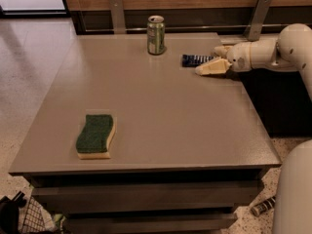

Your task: Move rxbar blueberry near sponge

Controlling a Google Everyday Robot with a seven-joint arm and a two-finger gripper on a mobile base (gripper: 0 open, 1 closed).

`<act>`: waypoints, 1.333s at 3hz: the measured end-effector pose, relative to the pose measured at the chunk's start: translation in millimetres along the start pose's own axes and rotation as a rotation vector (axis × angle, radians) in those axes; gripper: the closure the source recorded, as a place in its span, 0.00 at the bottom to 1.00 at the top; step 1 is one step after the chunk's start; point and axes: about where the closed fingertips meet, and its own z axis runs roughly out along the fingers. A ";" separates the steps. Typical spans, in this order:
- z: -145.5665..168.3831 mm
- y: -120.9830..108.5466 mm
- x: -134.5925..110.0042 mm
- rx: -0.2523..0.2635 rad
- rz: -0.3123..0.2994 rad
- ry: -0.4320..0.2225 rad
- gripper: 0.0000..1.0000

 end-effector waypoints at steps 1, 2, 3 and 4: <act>-0.3 0.1 -0.8 0.000 0.000 0.000 0.57; -1.2 0.2 -2.8 0.000 0.000 0.000 0.79; -2.2 0.6 -5.8 -0.001 0.000 0.000 1.00; -2.0 0.6 -5.8 -0.001 0.000 0.000 1.00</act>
Offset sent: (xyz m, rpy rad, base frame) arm 0.0000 0.0001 0.0008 0.0000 0.0001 0.0001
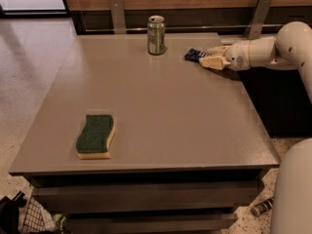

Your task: Move rxbar blueberry near sponge

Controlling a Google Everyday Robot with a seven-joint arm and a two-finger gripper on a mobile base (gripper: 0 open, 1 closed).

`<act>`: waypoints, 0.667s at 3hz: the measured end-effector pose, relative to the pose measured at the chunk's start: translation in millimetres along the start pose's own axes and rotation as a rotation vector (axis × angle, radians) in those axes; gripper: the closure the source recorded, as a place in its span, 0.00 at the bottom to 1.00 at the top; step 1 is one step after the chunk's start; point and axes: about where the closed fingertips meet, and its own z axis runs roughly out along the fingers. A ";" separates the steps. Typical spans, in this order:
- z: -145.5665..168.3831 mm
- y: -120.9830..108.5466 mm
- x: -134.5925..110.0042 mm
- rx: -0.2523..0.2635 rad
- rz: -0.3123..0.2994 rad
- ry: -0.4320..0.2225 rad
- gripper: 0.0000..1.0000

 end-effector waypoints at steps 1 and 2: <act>0.0 0.0 -0.1 0.000 0.000 0.000 1.00; 0.0 0.0 -0.1 0.000 0.000 0.000 1.00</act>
Offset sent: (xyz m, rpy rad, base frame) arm 0.0065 0.0013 0.0604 -0.1381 -0.0399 0.0151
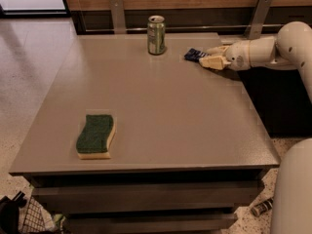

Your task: Move rxbar blueberry near sponge

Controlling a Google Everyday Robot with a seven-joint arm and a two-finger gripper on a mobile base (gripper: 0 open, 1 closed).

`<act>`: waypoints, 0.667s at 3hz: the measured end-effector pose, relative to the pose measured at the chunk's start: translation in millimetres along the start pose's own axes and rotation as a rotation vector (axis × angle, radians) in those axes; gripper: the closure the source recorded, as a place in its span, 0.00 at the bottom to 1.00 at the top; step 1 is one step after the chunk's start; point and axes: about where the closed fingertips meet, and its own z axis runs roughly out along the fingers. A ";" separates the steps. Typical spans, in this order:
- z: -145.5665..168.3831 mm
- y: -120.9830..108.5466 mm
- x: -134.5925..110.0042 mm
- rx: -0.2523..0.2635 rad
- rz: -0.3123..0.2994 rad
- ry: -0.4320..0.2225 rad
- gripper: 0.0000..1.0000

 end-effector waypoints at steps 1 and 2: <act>0.2 0.1 -0.2 0.000 0.000 0.000 1.00; 0.2 0.1 -0.3 0.000 0.000 0.000 1.00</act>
Offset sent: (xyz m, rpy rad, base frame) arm -0.0233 -0.0016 0.1248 -0.2185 -0.1005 -0.0045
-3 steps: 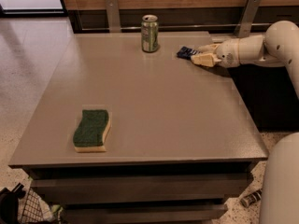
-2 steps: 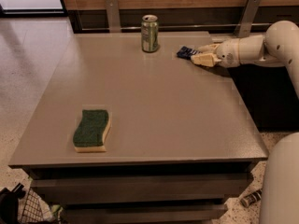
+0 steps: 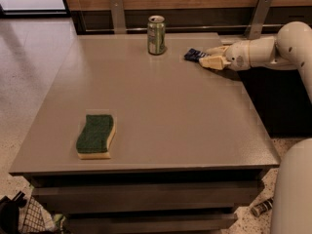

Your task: Move rxbar blueberry near sponge

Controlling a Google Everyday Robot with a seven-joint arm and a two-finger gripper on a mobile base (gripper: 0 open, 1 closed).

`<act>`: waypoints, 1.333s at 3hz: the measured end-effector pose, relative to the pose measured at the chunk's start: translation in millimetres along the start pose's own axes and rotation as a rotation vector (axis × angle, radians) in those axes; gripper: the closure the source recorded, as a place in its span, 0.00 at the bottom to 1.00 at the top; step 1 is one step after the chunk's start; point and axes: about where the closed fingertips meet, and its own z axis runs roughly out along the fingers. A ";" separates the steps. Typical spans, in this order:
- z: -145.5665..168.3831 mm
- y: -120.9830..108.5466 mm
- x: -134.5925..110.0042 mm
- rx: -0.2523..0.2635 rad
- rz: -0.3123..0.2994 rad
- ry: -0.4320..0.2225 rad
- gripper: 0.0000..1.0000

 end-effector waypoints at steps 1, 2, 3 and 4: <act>-0.2 0.0 -0.3 0.000 0.000 0.000 1.00; -0.2 0.0 -0.4 0.000 0.000 0.000 1.00; -0.4 0.1 -0.4 0.000 0.000 0.000 1.00; -0.3 0.1 -0.5 0.000 0.000 0.000 1.00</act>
Offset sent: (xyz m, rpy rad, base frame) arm -0.0278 -0.0451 0.0896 -0.1232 -0.0472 -0.0922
